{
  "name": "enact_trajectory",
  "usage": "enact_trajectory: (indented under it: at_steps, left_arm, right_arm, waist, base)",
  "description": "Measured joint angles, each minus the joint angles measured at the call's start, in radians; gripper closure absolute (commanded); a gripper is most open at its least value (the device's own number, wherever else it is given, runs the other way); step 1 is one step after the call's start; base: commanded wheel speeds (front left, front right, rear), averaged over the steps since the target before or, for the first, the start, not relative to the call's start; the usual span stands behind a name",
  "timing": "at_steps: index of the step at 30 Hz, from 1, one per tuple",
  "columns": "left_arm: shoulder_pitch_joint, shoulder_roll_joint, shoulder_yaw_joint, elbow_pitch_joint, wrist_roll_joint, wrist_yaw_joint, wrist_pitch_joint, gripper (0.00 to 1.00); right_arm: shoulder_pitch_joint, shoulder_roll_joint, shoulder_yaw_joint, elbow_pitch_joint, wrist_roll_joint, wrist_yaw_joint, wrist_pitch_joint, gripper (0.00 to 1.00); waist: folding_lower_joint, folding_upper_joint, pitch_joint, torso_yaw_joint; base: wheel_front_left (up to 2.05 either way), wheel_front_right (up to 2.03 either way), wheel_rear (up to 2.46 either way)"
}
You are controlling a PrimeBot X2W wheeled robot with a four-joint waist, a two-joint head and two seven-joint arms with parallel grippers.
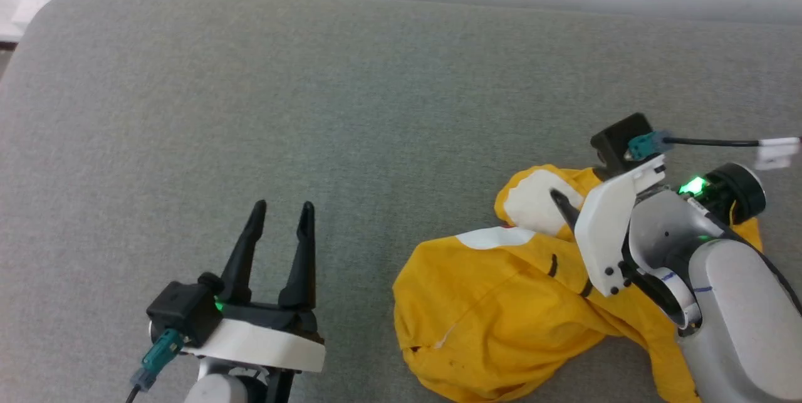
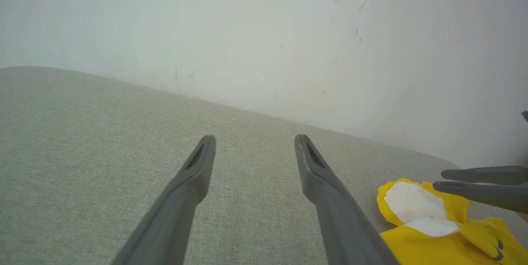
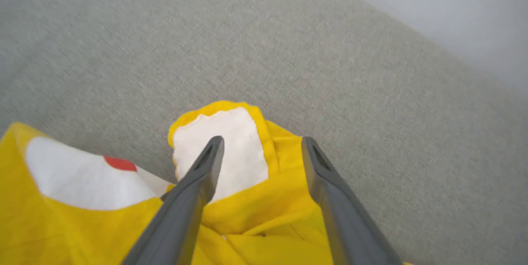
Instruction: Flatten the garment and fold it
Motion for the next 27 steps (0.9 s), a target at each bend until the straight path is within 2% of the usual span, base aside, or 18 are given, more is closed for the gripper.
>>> enact_trajectory:
  at_steps: [2, 7, 8, 9, 10, 11, 18, 24, 27]
  left_arm:
    - [-0.008, 0.0, -0.008, 0.005, -0.003, -0.007, 0.0, 0.0]
    - [-0.032, 0.0, -0.018, 0.015, -0.019, -0.007, 0.0, 0.0]
    - [-0.034, 0.0, -0.019, 0.017, -0.021, -0.007, 0.0, 0.0]
    - [-0.035, 0.0, -0.02, 0.02, -0.023, -0.007, 0.0, 0.0]
    - [-0.035, 0.0, -0.021, 0.021, -0.025, -0.007, 0.0, 0.0]
    - [-0.036, 0.0, -0.022, 0.024, -0.026, -0.007, 0.0, 0.0]
    - [-0.035, 0.0, -0.025, 0.035, -0.027, -0.007, 0.0, 0.0]
    - [-0.034, 0.0, -0.038, 0.027, -0.029, -0.007, 0.0, 0.0]
    - [-0.036, 0.0, -0.041, 0.023, -0.039, -0.007, 0.0, 0.0]
  right_arm:
    - [-0.01, -0.026, 0.022, 0.049, -0.006, 0.0, 0.036, 0.0]
    - [-0.035, -0.053, 0.052, 0.148, -0.005, 0.0, 0.048, 0.0]
    - [-0.042, -0.052, 0.052, 0.168, -0.006, 0.0, 0.048, 0.21]
    - [-0.051, -0.053, 0.053, 0.183, -0.006, 0.0, 0.047, 0.21]
    - [-0.06, -0.052, 0.051, 0.195, -0.009, 0.0, 0.041, 0.55]
    - [-0.071, -0.049, 0.049, 0.209, -0.01, 0.0, 0.034, 1.0]
    - [-0.131, -0.05, 0.083, 0.218, -0.001, 0.0, -0.019, 1.0]
    - [-0.354, -0.059, 0.169, 0.153, 0.029, 0.0, -0.042, 1.0]
    - [-0.481, -0.044, 0.227, 0.174, 0.029, 0.0, -0.046, 1.0]
  waist:
    - [0.0, 0.0, 0.009, 0.013]
    - [0.0, 0.0, 0.032, 0.048]
    - [0.0, 0.0, 0.037, 0.055]
    - [0.0, 0.0, 0.041, 0.06]
    - [-0.0001, 0.0, 0.043, 0.066]
    - [-0.0001, 0.0, 0.046, 0.071]
    - [0.0, -0.0001, 0.016, 0.087]
    - [-0.0002, 0.0, -0.005, 0.101]
    - [-0.0002, 0.0, 0.012, 0.108]
  base:
    - [0.0, 0.0, 0.0]
    - [0.0, 0.0, 0.0]
    - [0.0, 0.0, 0.0]
    - [0.0, 0.0, 0.0]
    - [0.0, 0.0, 0.0]
    - [0.0, 0.0, 0.0]
    - [0.0, 0.0, 0.0]
    - [0.0, 0.0, 0.0]
    - [0.0, 0.0, 0.0]
